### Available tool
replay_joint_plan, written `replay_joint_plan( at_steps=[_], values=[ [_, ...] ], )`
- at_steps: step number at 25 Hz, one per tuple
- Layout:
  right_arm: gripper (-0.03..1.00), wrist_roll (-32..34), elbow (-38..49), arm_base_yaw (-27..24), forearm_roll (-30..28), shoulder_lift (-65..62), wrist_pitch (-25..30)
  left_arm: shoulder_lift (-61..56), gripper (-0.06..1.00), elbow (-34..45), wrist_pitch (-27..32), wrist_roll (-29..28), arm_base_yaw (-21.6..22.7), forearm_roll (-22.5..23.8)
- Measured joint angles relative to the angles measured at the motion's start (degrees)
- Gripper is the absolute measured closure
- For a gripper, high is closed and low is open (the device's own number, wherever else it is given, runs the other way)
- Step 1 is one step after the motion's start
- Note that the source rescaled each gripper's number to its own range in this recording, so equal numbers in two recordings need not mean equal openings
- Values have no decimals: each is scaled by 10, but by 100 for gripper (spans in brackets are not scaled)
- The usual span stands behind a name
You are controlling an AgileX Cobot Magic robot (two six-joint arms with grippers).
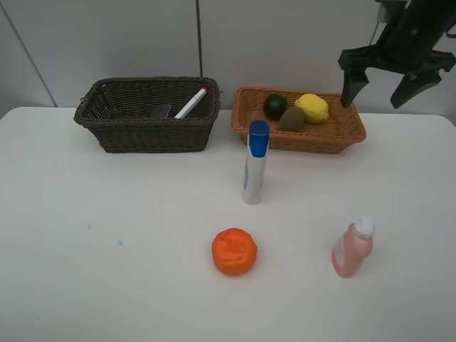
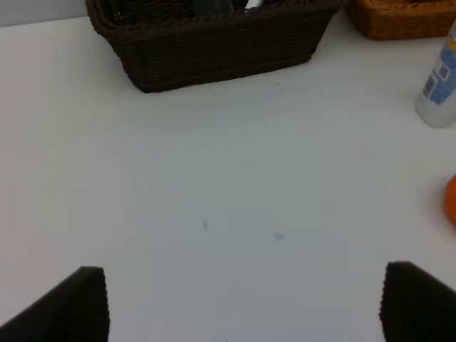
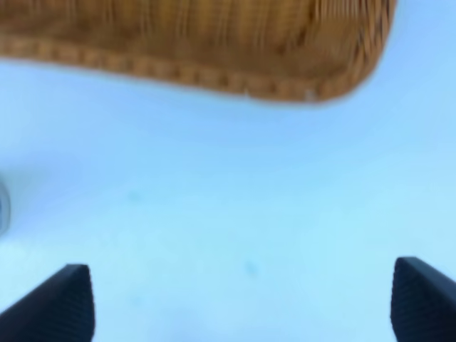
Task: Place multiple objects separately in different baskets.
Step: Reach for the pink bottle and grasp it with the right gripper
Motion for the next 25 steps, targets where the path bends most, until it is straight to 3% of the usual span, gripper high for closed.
replay_joint_plan(
  at_steps=[10, 21, 25],
  values=[
    [-1, 13, 219, 0, -4, -179, 2, 0, -6, 0, 0, 0, 0, 0],
    [-1, 17, 358, 0, 4, -227, 1, 0, -6, 0, 0, 1, 0, 0],
    [-1, 17, 390, 0, 10, -227, -29, 0, -6, 0, 0, 1, 0, 0]
  ],
)
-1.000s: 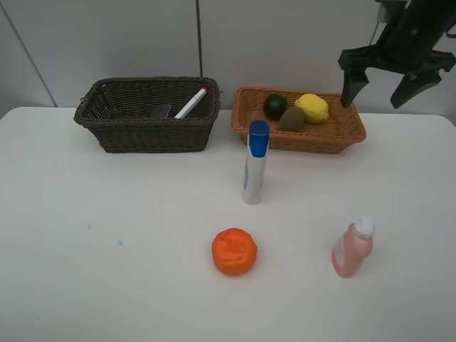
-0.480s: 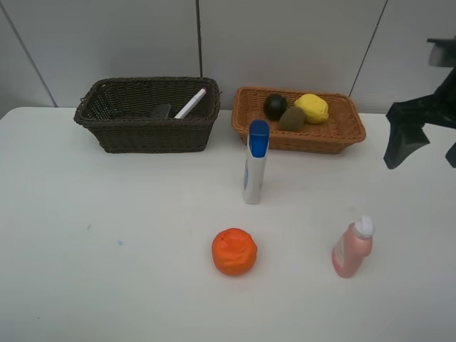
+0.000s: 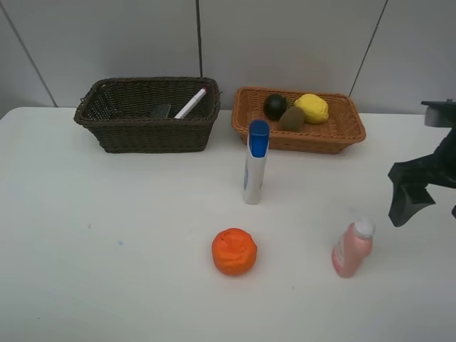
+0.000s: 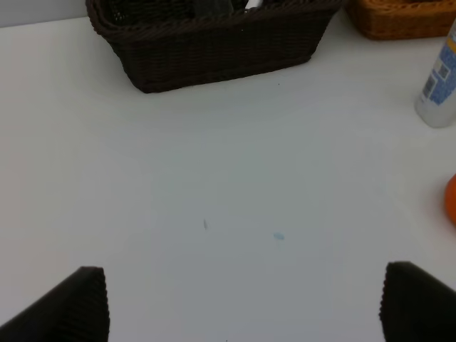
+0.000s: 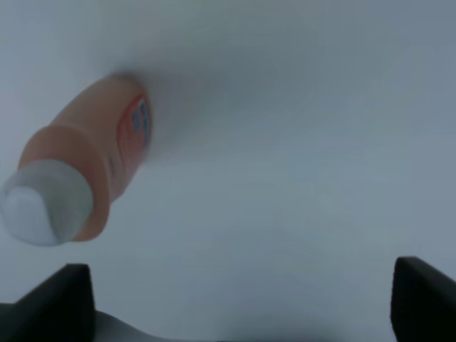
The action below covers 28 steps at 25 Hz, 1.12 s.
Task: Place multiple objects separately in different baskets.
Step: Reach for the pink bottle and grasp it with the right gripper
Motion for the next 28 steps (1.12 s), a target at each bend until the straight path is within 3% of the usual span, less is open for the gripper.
replay_joint_plan(
  at_steps=[10, 28],
  values=[
    [-1, 0, 10, 0, 16, 1, -58, 0, -6, 0, 0, 0, 0, 0],
    [-1, -56, 10, 0, 76, 1, -96, 0, -6, 0, 0, 0, 0, 0]
  ],
)
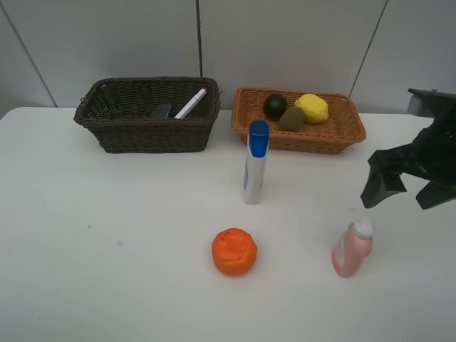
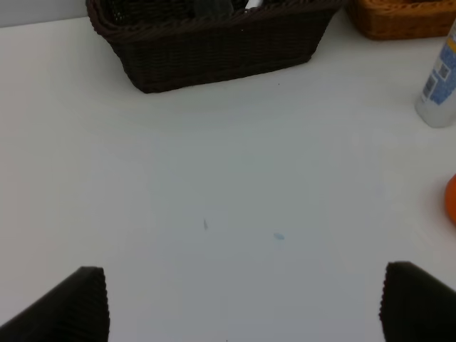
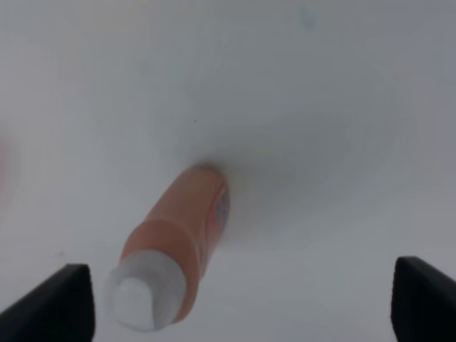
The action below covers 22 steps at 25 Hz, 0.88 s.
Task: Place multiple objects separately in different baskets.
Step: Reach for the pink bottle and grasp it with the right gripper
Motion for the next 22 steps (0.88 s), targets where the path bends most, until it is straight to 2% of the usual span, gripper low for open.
replay_joint_plan(
  at_steps=[6, 15, 20, 22],
  values=[
    [-1, -16, 0, 0, 32, 0, 15, 0, -6, 0, 0, 0, 0, 0],
    [-1, -19, 0, 1, 50, 0, 25, 0, -6, 0, 0, 0, 0, 0],
    [-1, -16, 0, 51, 51, 0, 24, 0, -6, 0, 0, 0, 0, 0],
    [-1, 3, 0, 70, 35, 1, 17, 0, -6, 0, 0, 0, 0, 1]
  ],
)
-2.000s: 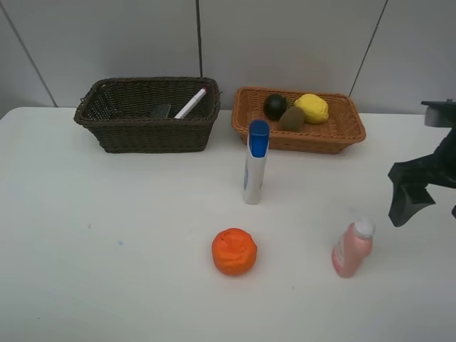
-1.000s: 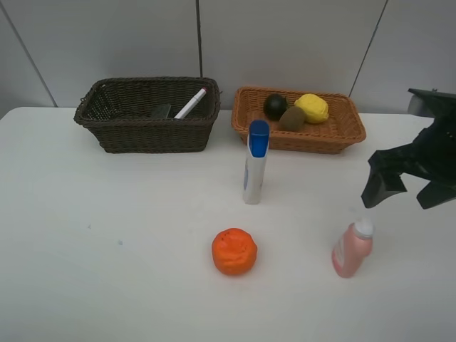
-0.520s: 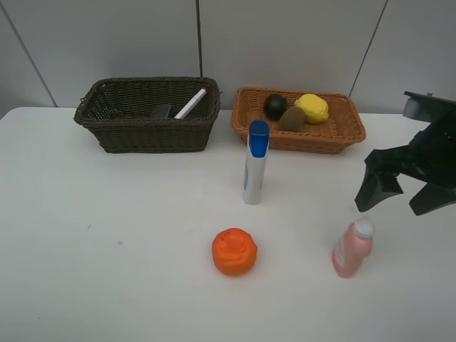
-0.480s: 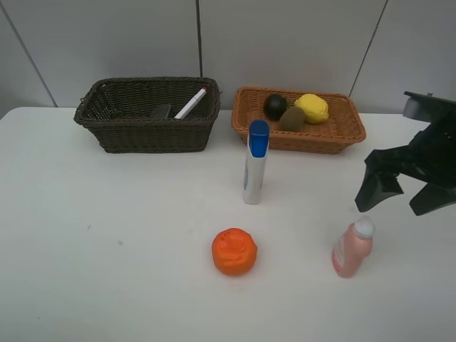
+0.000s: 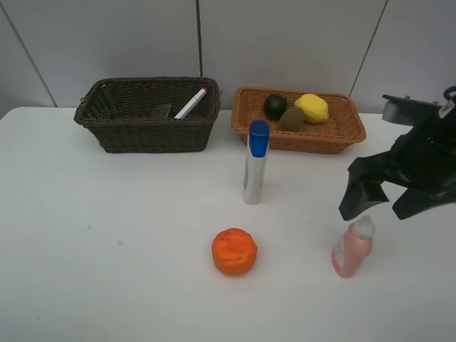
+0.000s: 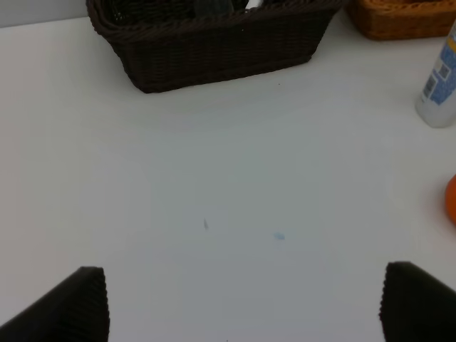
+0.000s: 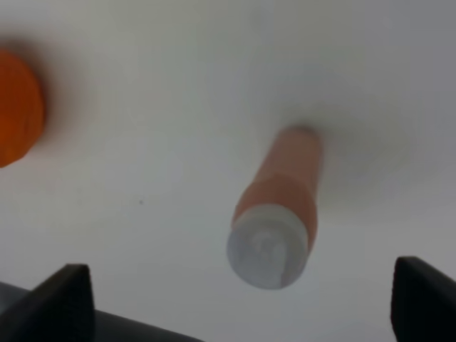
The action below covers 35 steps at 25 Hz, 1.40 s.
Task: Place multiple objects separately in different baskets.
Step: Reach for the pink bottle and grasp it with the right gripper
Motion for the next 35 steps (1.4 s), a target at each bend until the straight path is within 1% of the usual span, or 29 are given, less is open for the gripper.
replay_joint_plan(
  at_steps=[3, 5, 12, 18, 28, 35],
  values=[
    [-1, 34, 1, 10, -37, 11, -3, 0, -6, 0, 0, 0, 0, 0],
    [-1, 44, 6, 10, -49, 18, -4, 0, -6, 0, 0, 0, 0, 0],
    [-1, 46, 33, 10, -34, 40, -32, 0, -6, 0, 0, 0, 0, 0],
    [-1, 45, 33, 10, -32, 71, -53, 0, -6, 0, 0, 0, 0, 0],
    [-1, 45, 33, 10, -32, 163, -95, 0, -6, 0, 0, 0, 0, 0],
    [-1, 45, 33, 10, -32, 171, -105, 0, -6, 0, 0, 0, 0, 0]
  ],
)
